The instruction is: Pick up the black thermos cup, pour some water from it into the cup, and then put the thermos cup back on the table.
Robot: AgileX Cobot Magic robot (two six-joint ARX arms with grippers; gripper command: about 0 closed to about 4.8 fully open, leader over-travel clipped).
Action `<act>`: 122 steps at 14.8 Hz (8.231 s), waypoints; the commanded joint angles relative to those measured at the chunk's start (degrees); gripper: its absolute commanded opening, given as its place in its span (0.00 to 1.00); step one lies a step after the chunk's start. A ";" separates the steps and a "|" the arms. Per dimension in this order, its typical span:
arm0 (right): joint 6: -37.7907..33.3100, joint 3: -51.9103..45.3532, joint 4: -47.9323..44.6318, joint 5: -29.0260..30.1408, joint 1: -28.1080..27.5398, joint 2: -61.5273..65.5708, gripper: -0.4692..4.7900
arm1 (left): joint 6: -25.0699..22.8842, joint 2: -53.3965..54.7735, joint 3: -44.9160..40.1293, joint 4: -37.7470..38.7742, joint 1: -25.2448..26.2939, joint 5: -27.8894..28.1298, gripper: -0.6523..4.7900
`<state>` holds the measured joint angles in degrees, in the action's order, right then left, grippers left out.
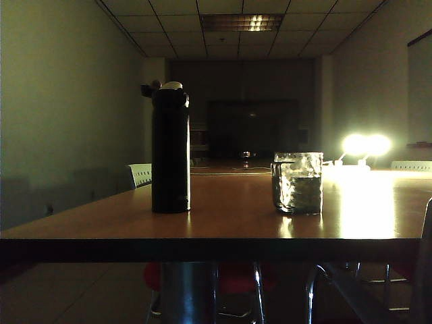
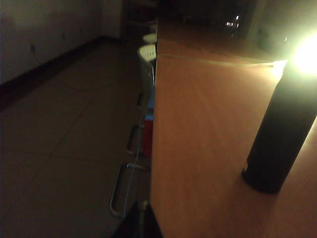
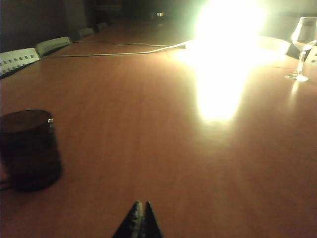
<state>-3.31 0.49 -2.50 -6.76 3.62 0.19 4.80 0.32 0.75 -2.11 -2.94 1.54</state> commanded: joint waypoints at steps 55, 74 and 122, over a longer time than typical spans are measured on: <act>-5.46 37.33 23.47 40.37 0.15 24.24 0.09 | -4.92 112.15 55.60 -48.39 -15.43 -28.55 1.00; -5.49 37.33 23.45 40.35 0.15 24.24 0.09 | -5.64 111.60 55.60 -47.95 -15.87 -22.77 0.73; -0.94 37.33 26.69 39.95 0.15 27.04 0.09 | -58.01 116.76 80.56 -24.22 -37.22 22.45 0.73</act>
<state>-4.45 37.52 24.84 33.01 3.79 27.22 -51.27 117.73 80.68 -22.04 -40.03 23.81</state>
